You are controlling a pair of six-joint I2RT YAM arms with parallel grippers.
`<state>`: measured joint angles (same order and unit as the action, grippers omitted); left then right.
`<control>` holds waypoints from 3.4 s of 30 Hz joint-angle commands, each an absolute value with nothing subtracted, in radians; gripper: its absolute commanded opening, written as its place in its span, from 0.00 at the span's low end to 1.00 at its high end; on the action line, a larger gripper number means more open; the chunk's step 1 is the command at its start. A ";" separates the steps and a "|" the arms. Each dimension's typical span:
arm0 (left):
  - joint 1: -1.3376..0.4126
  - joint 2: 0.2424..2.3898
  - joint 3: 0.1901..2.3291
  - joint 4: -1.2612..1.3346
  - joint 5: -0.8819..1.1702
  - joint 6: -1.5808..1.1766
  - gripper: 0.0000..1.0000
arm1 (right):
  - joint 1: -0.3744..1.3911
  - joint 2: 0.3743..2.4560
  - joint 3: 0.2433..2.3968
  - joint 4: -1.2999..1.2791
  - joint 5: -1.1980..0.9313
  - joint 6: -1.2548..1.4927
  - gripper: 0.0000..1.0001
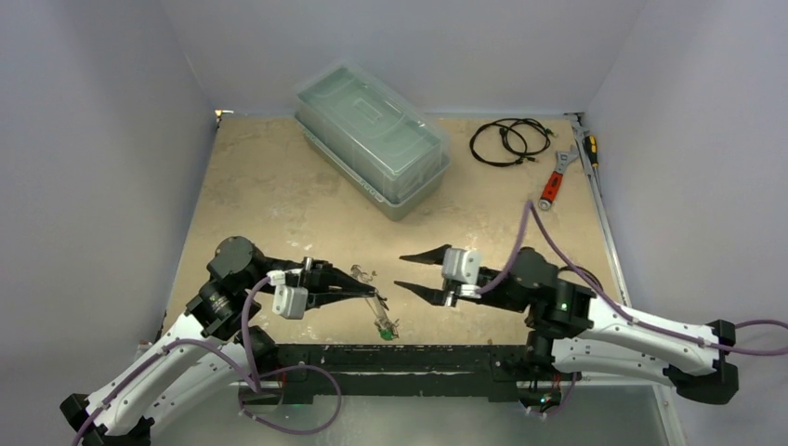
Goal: Put the keys on the keyring
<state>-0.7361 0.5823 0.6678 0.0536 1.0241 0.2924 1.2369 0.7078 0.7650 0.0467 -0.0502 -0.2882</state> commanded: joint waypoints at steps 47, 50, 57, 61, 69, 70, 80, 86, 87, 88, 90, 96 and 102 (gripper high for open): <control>-0.737 0.589 0.673 0.121 0.994 0.283 0.00 | 1.238 0.925 0.850 0.081 -0.410 -0.238 0.38; -0.737 0.588 0.674 0.120 0.991 0.285 0.00 | 1.238 0.931 0.853 0.071 -0.394 -0.238 0.29; -0.737 0.589 0.674 0.115 0.986 0.287 0.00 | 1.238 0.917 0.851 0.019 -0.344 -0.241 0.27; -0.738 0.593 0.676 0.108 0.983 0.291 0.00 | 1.238 0.897 0.854 -0.018 -0.334 -0.241 0.37; -0.738 0.594 0.677 0.105 0.979 0.293 0.00 | 1.238 0.873 0.850 -0.035 -0.348 -0.242 0.35; -0.737 0.593 0.676 0.104 0.978 0.294 0.00 | 1.238 0.875 0.850 -0.036 -0.346 -0.243 0.33; -0.737 0.598 0.678 0.092 0.977 0.304 0.00 | 1.238 0.849 0.870 -0.065 -0.274 -0.244 0.28; -0.736 0.601 0.680 0.085 0.977 0.309 0.00 | 1.238 0.855 0.913 -0.121 -0.203 -0.252 0.11; -0.737 0.601 0.680 0.084 0.977 0.310 0.00 | 1.238 0.859 0.921 -0.130 -0.201 -0.252 0.05; -0.737 0.602 0.681 0.083 0.977 0.311 0.00 | 1.238 0.862 0.926 -0.135 -0.200 -0.253 0.00; -0.737 0.601 0.681 0.083 0.977 0.310 0.00 | 1.238 0.866 0.928 -0.135 -0.201 -0.254 0.00; -0.737 0.601 0.681 0.080 0.974 0.314 0.00 | 1.238 0.872 0.929 -0.135 -0.208 -0.254 0.00; -0.737 0.606 0.681 0.077 0.973 0.315 0.00 | 1.238 0.856 0.937 -0.134 -0.163 -0.251 0.00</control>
